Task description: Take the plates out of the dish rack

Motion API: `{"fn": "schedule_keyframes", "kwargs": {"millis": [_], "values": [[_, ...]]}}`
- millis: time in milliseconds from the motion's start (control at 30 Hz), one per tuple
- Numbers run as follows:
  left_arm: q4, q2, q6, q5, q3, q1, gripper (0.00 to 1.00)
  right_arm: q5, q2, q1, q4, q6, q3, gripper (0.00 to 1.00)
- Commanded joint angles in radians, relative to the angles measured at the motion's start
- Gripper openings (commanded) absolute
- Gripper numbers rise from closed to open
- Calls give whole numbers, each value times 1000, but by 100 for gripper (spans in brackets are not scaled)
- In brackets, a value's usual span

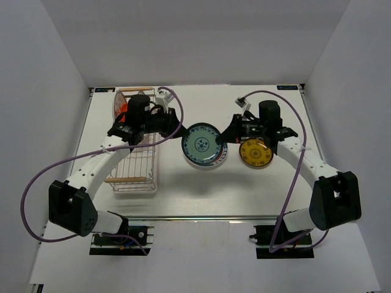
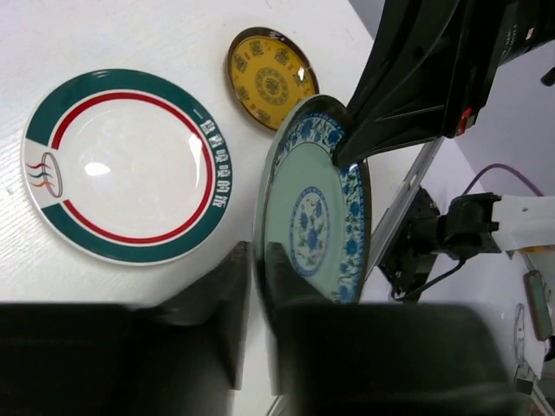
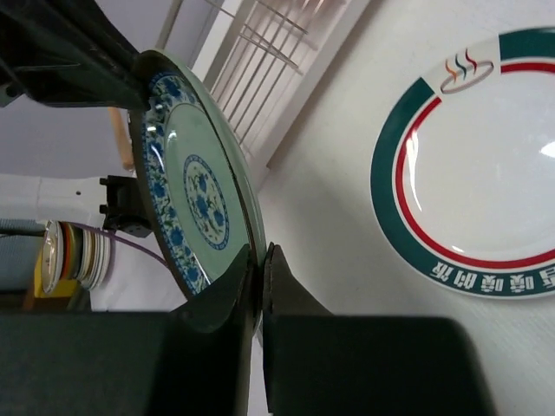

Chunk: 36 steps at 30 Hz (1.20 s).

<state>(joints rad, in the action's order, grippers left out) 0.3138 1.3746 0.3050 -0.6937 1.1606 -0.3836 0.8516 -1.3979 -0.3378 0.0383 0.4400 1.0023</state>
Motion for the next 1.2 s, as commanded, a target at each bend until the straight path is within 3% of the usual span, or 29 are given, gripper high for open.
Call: {"fn": "schedule_keyframes", "kwargs": {"millis": [0,67,100,333,467,700,867,1167], "values": [[37,-3,-14,57,31,-1,33,-5,-3,5,34,2,30,0],[62,-3,-20,89,48,-1,70,-41,2,6,69,-4,38,0],[94,-5,-29,108,66,-1,98,-93,4,14,89,-15,41,0],[212,-150,-21,432,97,-1,98,-360,48,75,300,-76,76,0],[293,-238,54,772,96,21,98,-542,65,161,368,-50,42,0],[502,-253,138,1009,128,22,98,-759,77,299,433,-34,-40,0],[510,-232,154,1042,125,22,98,-760,68,387,426,-30,-82,0],[524,-187,158,1017,137,22,98,-747,24,433,388,-26,-100,0]]}}
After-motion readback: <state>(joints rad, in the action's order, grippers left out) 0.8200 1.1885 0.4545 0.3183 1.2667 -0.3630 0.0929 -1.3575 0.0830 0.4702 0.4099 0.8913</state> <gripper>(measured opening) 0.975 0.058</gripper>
